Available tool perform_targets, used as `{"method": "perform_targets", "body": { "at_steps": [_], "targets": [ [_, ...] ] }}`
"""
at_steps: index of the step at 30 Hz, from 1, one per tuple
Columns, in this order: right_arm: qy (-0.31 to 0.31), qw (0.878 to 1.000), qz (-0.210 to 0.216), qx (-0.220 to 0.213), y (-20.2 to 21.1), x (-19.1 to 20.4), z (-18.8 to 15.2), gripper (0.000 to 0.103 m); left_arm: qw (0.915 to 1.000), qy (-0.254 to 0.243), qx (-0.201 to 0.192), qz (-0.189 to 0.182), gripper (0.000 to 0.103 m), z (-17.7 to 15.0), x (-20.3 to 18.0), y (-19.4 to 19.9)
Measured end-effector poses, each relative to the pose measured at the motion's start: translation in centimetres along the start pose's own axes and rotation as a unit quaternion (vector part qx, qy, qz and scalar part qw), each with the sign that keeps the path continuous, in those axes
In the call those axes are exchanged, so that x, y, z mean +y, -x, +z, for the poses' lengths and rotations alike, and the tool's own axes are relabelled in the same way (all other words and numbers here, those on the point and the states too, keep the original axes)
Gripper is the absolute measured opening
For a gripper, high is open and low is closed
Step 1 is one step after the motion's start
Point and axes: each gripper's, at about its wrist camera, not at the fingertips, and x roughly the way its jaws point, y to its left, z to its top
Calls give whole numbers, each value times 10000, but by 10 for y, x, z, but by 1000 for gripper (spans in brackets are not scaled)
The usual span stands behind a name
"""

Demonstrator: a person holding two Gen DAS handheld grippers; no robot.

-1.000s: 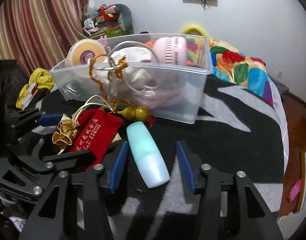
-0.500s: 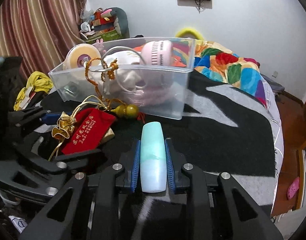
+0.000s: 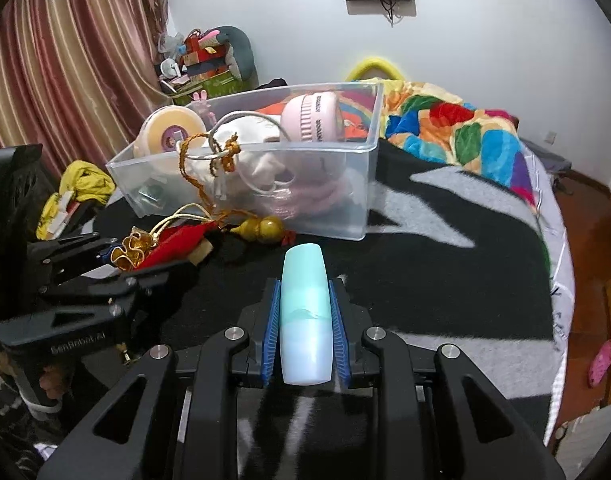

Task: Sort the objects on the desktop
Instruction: 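Carry the red pouch into the clear box while right tool drops the blue tube in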

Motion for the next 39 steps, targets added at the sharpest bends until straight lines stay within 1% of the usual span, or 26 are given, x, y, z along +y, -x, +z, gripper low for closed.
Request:
{"method": "perform_targets", "body": {
  "at_steps": [5,8,11,14,16,19,22,24,28,33,36,39],
  "targets": [
    [-37,10000,46,-65,7,0,1,22,9999,119,-104,33,41,-3,13,15],
    [-59,9998,75,-149,13,1,3,22,9997,196,-158,-72,41,-6,21,25],
    [-67,9997,137,-184,17,3,4,22,9995,101,-63,-276,41,-10,21,27],
    [-13,9998,145,-134,14,7,3,22,9996,-53,128,-257,42,-20,21,25],
    [-7,9998,165,-99,12,9,3,22,9997,-78,117,-210,47,-26,20,25],
    [4,9998,184,-66,10,11,2,22,9998,-2,70,-197,46,-30,21,29],
    [12,9997,204,-97,13,12,4,22,9998,112,-9,-153,37,-29,25,34],
    [25,9996,209,-167,18,13,6,22,9999,142,-62,-66,34,-27,30,39],
    [64,9992,210,-324,30,15,12,22,9996,207,-215,22,34,-23,39,49],
    [123,9978,243,-598,47,17,27,22,9985,218,-505,41,34,-6,44,63],
    [133,9968,165,-765,53,19,37,22,9967,152,-737,314,34,7,42,69],
    [123,9960,190,-860,54,19,47,22,9956,133,-899,238,34,23,39,72]
  ]
}}
